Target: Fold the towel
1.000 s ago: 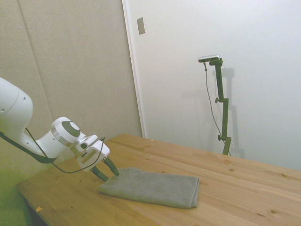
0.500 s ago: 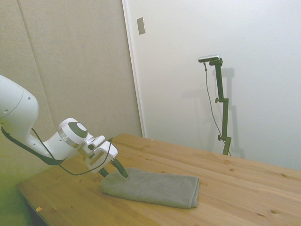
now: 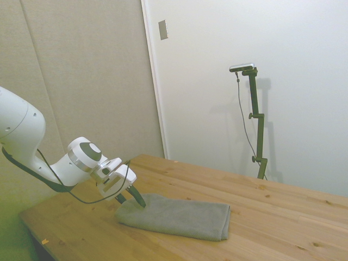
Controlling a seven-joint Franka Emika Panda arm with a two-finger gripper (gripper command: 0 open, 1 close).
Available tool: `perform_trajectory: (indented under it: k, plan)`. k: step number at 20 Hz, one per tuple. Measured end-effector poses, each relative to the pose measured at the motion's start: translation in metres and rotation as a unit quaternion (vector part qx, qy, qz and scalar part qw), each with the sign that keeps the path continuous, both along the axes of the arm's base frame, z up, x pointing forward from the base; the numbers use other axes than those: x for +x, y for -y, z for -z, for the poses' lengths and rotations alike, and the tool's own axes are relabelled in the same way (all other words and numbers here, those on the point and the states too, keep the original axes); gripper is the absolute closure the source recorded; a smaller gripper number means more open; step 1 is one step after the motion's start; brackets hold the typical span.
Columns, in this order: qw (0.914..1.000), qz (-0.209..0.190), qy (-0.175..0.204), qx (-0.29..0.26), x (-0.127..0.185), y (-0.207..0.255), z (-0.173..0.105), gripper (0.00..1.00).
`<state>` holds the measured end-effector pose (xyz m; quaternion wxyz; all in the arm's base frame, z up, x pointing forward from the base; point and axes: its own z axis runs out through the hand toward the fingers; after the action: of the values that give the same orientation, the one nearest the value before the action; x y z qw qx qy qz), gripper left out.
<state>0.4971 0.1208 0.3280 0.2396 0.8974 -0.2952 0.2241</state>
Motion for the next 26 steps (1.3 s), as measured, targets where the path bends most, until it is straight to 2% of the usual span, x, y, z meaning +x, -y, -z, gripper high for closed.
perform_trajectory:
  k: [15,21,26]
  plan:
    - [0.9999,-0.003,0.008,0.014,0.000,0.001,-0.007,1.00]
    - [0.9985,0.010,0.023,0.050,0.005,0.027,-0.043,1.00]
    - [0.9947,0.032,0.046,0.086,0.009,0.069,-0.082,1.00]
